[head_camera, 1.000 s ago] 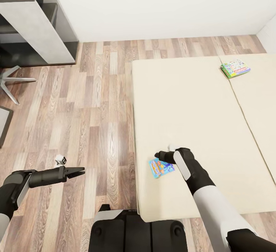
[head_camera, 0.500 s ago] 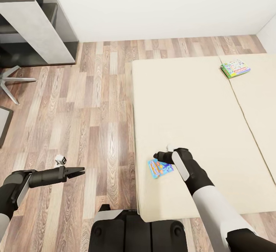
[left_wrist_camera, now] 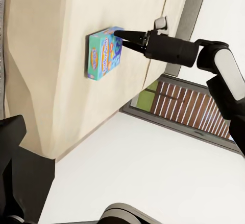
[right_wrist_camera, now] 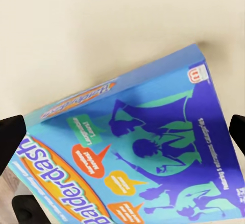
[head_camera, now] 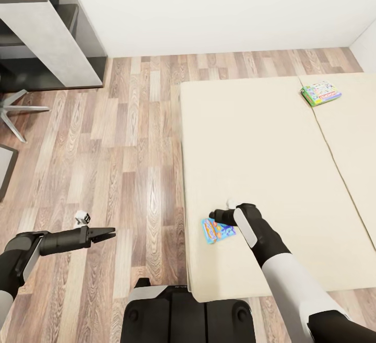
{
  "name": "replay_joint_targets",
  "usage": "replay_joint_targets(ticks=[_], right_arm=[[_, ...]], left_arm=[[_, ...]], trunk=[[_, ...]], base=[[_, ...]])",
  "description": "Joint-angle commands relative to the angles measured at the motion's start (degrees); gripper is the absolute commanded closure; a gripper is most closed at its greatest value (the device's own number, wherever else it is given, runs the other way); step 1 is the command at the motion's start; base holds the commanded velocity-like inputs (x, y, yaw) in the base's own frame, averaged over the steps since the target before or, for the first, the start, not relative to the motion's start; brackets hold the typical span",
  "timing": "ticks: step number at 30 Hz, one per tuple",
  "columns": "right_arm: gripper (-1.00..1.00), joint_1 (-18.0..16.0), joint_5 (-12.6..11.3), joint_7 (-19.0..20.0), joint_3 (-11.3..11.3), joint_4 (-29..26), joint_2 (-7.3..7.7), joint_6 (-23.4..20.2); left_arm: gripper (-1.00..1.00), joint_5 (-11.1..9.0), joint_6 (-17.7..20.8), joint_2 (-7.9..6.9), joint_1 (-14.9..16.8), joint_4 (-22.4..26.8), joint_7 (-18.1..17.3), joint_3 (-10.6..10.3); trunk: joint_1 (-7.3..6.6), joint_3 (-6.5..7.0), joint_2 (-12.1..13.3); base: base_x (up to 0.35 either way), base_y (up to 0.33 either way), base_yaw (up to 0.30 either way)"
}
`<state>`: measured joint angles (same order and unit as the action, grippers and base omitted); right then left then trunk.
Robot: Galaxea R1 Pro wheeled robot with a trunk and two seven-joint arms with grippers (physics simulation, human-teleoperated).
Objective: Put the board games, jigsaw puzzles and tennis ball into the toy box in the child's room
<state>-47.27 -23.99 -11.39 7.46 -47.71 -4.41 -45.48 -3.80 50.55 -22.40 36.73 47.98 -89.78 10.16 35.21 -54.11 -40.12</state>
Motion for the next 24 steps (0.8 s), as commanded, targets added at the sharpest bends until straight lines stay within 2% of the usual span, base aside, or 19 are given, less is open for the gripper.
replay_joint_targets(ticks=[1, 24], right_arm=[[-1.0, 0.0, -0.6, -0.6, 0.1, -0.1, 0.02, -0.1], [-1.0, 0.0, -0.6, -0.6, 0.1, 0.0, -0.06, -0.1]], left_arm=[[-1.0, 0.0, 0.6, -0.02, 0.0, 0.0, -0.2, 0.0], [-1.0, 0.0, 0.6, 0.04, 0.0, 0.0, -0.2, -0.1]], trunk=[[0.02, -0.04, 0.0], [0.02, -0.04, 0.0]], base=[[0.0, 0.005, 0.0], [0.0, 0.028, 0.0]])
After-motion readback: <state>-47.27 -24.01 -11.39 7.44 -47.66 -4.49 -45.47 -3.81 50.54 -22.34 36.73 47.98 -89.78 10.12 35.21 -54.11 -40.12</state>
